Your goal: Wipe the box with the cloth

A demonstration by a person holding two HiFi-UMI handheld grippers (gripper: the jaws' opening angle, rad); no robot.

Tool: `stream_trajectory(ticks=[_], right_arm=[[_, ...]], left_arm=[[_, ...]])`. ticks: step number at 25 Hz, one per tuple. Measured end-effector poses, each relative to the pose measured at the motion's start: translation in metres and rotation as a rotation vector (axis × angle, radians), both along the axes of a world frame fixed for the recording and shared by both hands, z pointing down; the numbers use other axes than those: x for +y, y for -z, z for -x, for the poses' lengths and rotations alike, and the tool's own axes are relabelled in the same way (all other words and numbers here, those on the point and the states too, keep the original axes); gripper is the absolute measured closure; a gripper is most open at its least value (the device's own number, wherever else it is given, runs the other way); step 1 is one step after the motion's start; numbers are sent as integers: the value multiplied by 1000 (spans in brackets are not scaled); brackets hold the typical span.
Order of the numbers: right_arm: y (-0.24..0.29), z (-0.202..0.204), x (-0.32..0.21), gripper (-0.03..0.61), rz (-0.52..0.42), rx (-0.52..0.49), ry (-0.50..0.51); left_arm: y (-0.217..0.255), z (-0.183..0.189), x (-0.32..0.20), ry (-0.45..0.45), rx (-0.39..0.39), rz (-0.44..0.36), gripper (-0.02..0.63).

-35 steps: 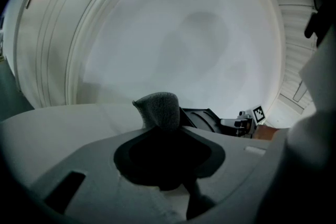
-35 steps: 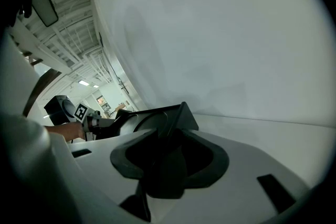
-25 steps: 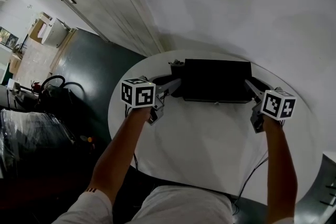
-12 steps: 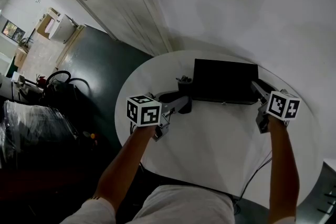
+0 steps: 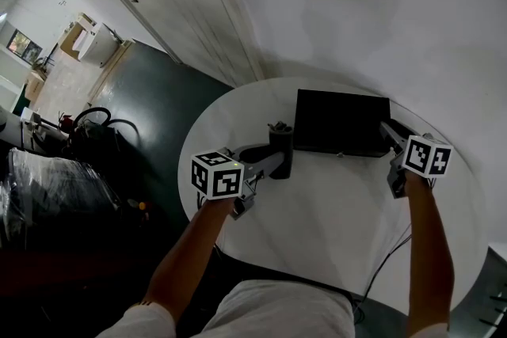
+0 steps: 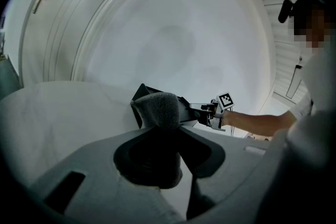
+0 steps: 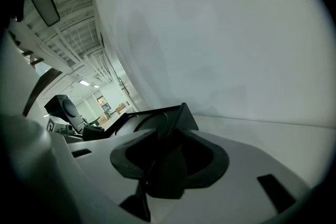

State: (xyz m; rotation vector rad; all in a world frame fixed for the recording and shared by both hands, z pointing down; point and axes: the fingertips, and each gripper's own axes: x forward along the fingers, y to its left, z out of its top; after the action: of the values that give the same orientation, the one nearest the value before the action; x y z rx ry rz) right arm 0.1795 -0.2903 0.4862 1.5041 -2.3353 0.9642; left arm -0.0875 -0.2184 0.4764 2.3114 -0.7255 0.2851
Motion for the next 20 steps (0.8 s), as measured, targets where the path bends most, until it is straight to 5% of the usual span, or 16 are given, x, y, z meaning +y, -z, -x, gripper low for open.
stream_trajectory(ticks=[11, 20], right_arm=[[46, 1, 19, 436, -125, 81, 51], [116, 23, 46, 479, -301, 130, 140]], left_arm=[[42, -1, 1, 24, 3, -122, 505], [100, -25, 3, -4, 93, -233, 505]])
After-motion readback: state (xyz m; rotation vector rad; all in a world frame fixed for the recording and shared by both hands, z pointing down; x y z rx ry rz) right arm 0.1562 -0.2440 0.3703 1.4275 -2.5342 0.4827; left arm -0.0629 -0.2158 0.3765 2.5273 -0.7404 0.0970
